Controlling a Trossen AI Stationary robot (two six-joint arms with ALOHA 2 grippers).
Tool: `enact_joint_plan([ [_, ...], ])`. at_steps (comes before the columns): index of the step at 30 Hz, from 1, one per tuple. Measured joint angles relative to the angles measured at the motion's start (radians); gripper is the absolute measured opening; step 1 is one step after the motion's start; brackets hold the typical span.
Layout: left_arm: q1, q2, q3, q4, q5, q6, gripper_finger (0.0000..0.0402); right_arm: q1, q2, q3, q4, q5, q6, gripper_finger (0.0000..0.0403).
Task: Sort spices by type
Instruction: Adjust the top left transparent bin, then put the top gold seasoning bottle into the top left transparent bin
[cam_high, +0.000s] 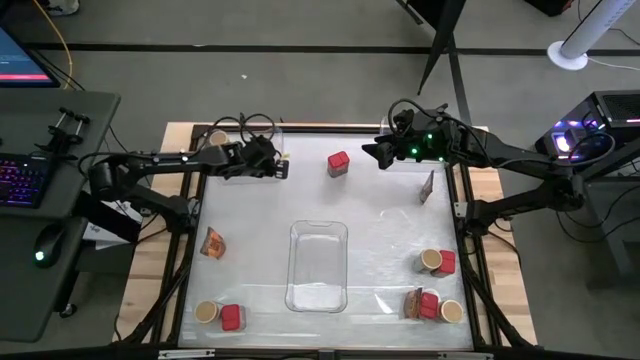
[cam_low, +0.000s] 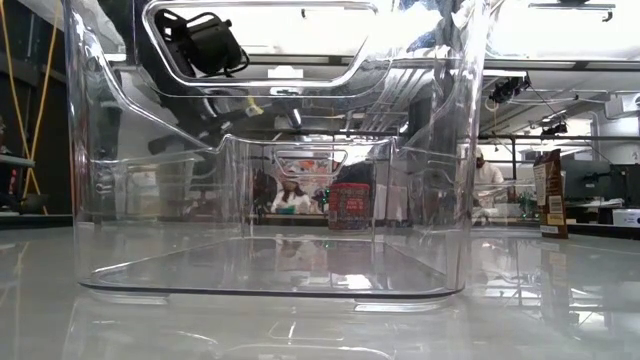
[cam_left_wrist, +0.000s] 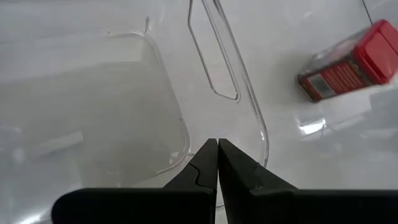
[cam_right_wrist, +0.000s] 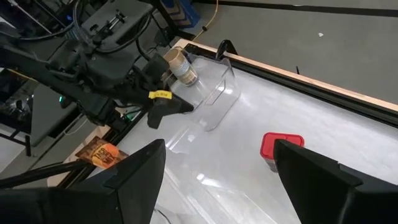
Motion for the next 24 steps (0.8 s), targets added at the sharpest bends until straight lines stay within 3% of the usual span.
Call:
enact_joint_plan([
  [8, -0.028, -0.012, 0.0, -0.027, 0.01, -0.008, 0.0, 0.0, 0.0, 0.0, 0.003, 0.0, 0.0, 0.0296],
  [16, 0.08, -0.082, 0.068, -0.032, -0.016, 0.097, 0.0, -0.024, -0.017, 0.026, 0.047, -0.003, -0.066, 0.0296],
  [19, 0.1, -0.126, 0.107, -0.029, -0.015, 0.142, 0.0, -0.028, -0.028, 0.059, 0.013, -0.058, -0.088, 0.0296],
  [24, 0.034, -0.214, 0.123, -0.02, 0.098, 0.232, 0.0, 0.027, -0.029, 0.093, -0.124, -0.144, -0.087, 0.0296],
])
